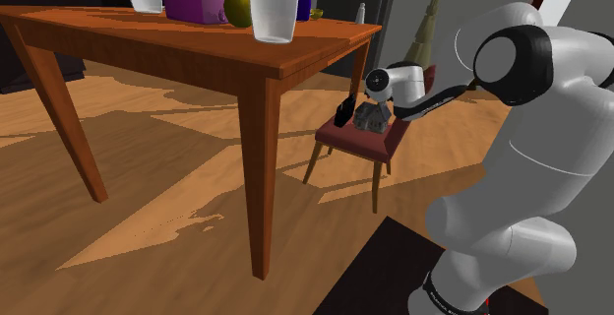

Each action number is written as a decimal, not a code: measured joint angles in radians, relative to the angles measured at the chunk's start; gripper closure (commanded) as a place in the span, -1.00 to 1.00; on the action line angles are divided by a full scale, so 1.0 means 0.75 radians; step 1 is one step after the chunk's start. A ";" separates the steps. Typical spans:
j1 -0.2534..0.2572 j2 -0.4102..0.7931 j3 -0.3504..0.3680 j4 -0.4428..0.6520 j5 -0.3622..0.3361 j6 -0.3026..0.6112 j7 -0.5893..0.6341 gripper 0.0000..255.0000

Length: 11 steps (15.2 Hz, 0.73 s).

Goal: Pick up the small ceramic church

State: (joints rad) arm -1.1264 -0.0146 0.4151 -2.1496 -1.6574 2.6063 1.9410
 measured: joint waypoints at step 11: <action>-0.002 -0.083 -0.012 0.032 0.211 0.032 -0.220 1.00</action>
State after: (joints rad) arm -1.1279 -0.0768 0.4064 -2.1252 -1.4990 2.6300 1.7760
